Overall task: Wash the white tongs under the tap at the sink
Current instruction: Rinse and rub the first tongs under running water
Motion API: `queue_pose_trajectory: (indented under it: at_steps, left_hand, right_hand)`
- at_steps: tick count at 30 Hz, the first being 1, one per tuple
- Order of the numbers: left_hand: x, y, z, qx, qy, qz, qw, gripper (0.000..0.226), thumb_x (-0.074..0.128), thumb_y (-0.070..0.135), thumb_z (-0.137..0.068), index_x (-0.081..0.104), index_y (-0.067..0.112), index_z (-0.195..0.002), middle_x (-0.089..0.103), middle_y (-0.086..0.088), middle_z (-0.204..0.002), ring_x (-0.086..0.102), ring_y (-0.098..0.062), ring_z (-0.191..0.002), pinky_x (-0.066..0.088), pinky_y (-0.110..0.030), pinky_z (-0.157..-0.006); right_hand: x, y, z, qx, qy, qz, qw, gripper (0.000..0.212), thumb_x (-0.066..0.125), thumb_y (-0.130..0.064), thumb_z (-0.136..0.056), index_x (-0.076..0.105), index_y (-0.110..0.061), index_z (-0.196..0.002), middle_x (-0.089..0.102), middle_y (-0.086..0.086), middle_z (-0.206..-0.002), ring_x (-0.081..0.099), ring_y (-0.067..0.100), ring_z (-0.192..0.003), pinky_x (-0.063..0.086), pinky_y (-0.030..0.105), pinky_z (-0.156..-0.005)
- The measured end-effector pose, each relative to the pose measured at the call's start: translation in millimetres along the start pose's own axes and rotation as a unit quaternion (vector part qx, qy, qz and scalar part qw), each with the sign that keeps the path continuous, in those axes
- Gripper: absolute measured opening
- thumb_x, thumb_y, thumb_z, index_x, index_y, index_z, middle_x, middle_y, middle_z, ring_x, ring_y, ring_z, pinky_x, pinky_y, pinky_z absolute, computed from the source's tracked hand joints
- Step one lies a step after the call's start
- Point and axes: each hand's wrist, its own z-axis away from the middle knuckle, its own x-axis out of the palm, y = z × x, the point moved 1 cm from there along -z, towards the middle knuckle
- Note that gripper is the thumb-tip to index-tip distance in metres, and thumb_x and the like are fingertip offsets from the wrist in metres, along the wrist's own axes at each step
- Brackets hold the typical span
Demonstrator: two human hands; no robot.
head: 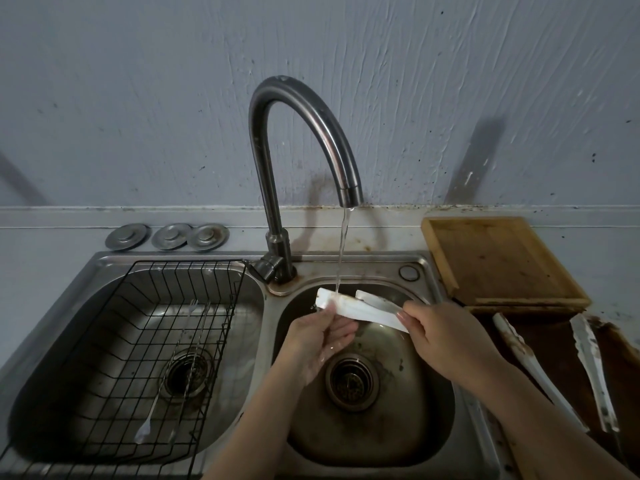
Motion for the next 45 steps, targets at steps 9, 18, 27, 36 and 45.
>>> queue_pose_trajectory:
  at_steps: [9,18,27,36,45]
  left_hand:
    - [-2.0,5.0,3.3,0.015,-0.015,-0.100,0.995,0.032,0.056,0.030,-0.090,0.062,0.000,-0.082,0.070,-0.004,-0.057,0.070,-0.013,-0.059,0.057,-0.024,-0.057]
    - [-4.0,9.4,-5.1,-0.007,-0.007,-0.113,0.994,0.035,0.051,0.030,-0.093,0.062,-0.001,-0.082,0.070,-0.007,-0.059,0.070,-0.014,-0.059,0.060,-0.026,-0.059]
    - [14.6,-17.3,-1.6,0.014,-0.004,-0.074,0.997,0.038,0.076,0.016,-0.075,0.061,-0.004,-0.103,0.072,-0.013,-0.078,0.066,-0.017,-0.068,0.058,-0.032,-0.082]
    - [6.8,-0.4,-5.8,0.014,0.035,0.063,0.997,0.046,0.040,0.042,-0.096,0.060,0.001,-0.100,0.072,-0.017,-0.072,0.072,-0.023,-0.064,0.060,-0.031,-0.058]
    - [7.8,1.7,-0.5,0.016,0.016,0.048,0.999,0.021,0.066,0.008,-0.084,0.061,-0.007,-0.097,0.068,-0.020,-0.083,0.069,-0.019,-0.068,0.061,-0.028,-0.065]
  right_hand:
    - [-2.8,2.9,-1.3,-0.023,-0.010,0.019,1.000,0.039,0.038,-0.036,-0.096,0.027,-0.035,-0.058,0.040,-0.008,-0.048,0.042,0.005,-0.044,0.026,0.017,-0.045]
    - [-1.0,6.9,-3.2,-0.041,0.006,0.047,0.998,0.024,0.036,-0.037,-0.096,0.044,-0.027,-0.075,0.038,-0.009,-0.048,0.047,0.007,-0.046,0.040,0.023,-0.046]
    - [16.4,-5.6,-7.2,-0.094,0.078,0.158,0.980,0.023,0.061,-0.032,-0.086,0.054,-0.021,-0.067,0.051,-0.002,-0.041,0.046,0.010,-0.031,0.036,0.025,-0.032]
    - [21.2,-16.3,-13.8,-0.103,0.108,0.192,0.970,0.029,0.084,-0.027,-0.061,0.056,-0.021,-0.061,0.051,-0.001,-0.036,0.046,0.009,-0.028,0.023,0.021,-0.041]
    - [30.8,-10.1,-12.0,-0.095,0.088,0.140,0.982,0.020,0.078,-0.025,-0.072,0.059,-0.023,-0.074,0.064,-0.003,-0.055,0.061,0.010,-0.047,0.043,0.026,-0.055]
